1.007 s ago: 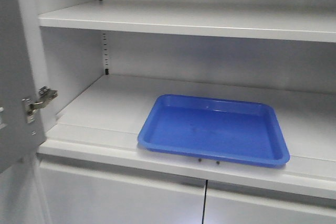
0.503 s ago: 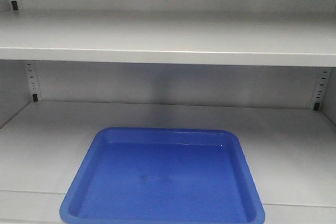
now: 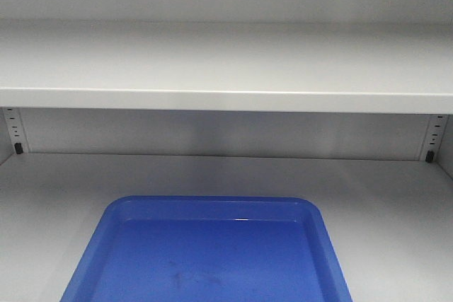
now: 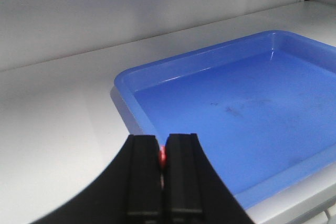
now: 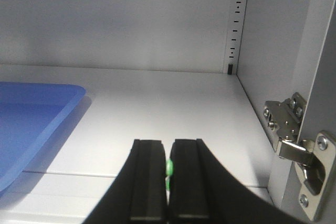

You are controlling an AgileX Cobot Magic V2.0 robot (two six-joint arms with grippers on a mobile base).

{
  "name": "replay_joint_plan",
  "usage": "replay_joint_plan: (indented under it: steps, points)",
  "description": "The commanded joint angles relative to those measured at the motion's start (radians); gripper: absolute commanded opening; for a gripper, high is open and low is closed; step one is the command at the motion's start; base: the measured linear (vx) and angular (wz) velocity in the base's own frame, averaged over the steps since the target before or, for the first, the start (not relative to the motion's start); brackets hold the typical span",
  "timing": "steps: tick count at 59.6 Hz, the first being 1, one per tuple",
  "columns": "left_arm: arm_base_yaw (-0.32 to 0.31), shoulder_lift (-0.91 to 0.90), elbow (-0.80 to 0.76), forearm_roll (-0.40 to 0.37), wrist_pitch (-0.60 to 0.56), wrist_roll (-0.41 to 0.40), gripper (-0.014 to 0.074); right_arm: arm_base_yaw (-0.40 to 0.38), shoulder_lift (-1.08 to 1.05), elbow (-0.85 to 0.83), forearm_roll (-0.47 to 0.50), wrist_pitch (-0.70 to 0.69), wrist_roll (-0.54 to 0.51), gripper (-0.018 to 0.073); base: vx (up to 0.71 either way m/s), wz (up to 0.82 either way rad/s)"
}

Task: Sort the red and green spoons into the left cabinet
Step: 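Approach the open cabinet shelf holding the blue tray, then extend both grippers with the spoons toward the blue tray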

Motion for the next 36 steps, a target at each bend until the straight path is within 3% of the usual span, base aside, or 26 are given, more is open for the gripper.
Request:
replay_joint_plan:
  steps: [1,36]
  points:
    - [-0.001,0.007,-0.027,-0.032,-0.047,-0.008,0.0000,-0.004,0.014,-0.030,-0.013,-0.079,-0.007,-0.0004,0.03,-0.04]
    - [-0.011,0.007,-0.027,-0.032,-0.044,-0.008,0.0000,-0.004,0.014,-0.030,-0.014,-0.079,-0.007,-0.0004,0.00,0.00]
